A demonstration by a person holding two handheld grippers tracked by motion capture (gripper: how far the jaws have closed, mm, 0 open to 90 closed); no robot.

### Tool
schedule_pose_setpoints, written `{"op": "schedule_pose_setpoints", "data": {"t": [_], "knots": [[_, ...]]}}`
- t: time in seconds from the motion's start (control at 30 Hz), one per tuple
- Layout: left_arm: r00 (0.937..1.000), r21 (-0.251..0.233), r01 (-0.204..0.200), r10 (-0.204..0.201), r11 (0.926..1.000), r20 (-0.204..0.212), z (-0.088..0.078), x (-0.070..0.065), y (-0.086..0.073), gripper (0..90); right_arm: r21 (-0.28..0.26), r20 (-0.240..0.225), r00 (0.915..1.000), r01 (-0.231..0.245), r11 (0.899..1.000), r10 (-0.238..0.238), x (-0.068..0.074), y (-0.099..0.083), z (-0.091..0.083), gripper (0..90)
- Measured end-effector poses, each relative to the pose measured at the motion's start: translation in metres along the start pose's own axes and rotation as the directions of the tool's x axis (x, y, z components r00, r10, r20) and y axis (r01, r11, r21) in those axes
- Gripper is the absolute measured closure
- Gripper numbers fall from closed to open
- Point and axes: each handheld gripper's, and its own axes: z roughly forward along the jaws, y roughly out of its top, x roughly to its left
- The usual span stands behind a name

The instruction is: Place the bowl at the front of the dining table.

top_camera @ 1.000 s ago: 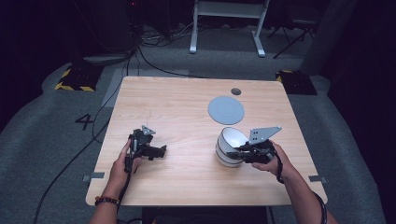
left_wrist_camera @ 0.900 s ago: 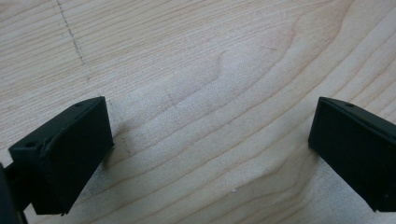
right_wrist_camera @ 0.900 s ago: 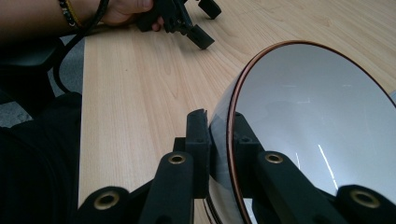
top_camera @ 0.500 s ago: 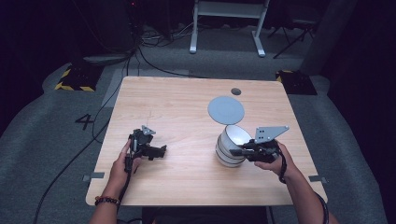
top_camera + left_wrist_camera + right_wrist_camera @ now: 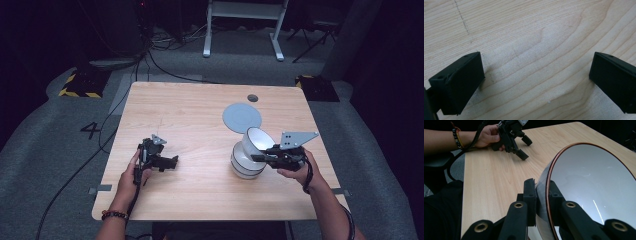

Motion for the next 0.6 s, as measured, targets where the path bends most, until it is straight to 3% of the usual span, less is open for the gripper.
{"op": "schedule_pose_setpoints", "data": {"t": [0.37,0.6], "knots": [[1.0000,0.000,0.000,0.000,1.0000,0.000,0.000,0.000,0.000,0.0,-0.034,0.016,0.9999,0.002,0.999,-0.002,-0.007,0.008,-0.004,81.8],[1.0000,0.000,0.000,0.000,1.0000,0.000,0.000,0.000,0.000,0.0,-0.020,0.040,0.9991,0.012,1.000,-0.011,-0.011,0.012,-0.003,81.8]]}}
